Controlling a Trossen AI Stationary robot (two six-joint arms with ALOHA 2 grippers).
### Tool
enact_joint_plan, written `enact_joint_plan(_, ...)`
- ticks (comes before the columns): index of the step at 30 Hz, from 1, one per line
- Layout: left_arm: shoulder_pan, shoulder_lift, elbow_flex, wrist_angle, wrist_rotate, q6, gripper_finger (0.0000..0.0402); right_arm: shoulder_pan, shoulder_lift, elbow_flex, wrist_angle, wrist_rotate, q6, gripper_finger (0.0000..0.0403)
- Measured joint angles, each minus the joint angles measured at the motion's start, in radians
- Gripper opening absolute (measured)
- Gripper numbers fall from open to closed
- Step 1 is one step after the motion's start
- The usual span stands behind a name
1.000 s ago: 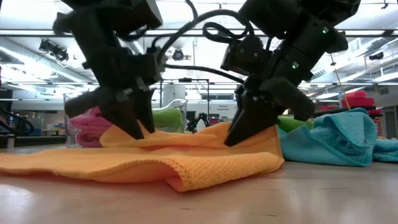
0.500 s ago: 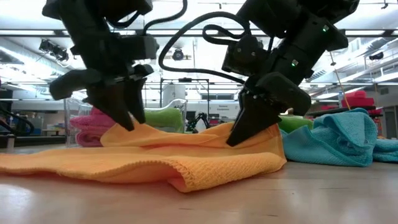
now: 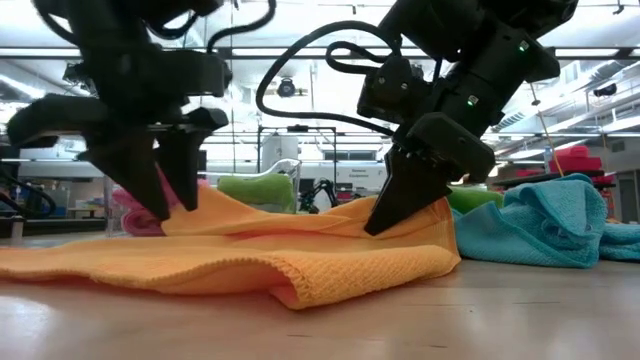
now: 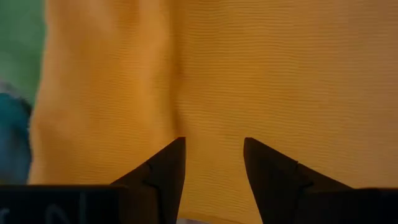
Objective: Fold microfiber towels
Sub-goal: Fold the bottom yellow microfiber towel
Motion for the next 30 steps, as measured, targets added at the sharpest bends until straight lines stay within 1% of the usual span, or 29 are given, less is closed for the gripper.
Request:
enact_joint_plan(7, -0.014, 0.000, 0.000, 0.023, 0.000, -0.005, 0.0172, 0.000, 0.000, 0.000, 0.000, 0.000, 0.008, 0.0043)
enact_joint_plan(13, -0.018, 0.006, 0.000, 0.074, 0.007, -0.051, 0.0172, 0.000, 0.000, 0.000, 0.000, 0.000, 0.019, 0.0043)
enact_joint_plan(20, -0.048, 0.067, 0.000, 0.124, 0.039, -0.087, 0.0172, 0.000, 0.000, 0.000, 0.001, 0.000, 0.026, 0.0043)
enact_joint_plan(25, -0.073, 0.116, 0.001, 0.128, 0.035, -0.115, 0.0172, 0.000, 0.000, 0.000, 0.001, 0.000, 0.034, 0.0043)
enact_joint_plan(30, -0.090, 0.130, 0.003, 0.133, 0.034, -0.124, 0.0172, 0.000, 0.000, 0.000, 0.001, 0.000, 0.037, 0.0043)
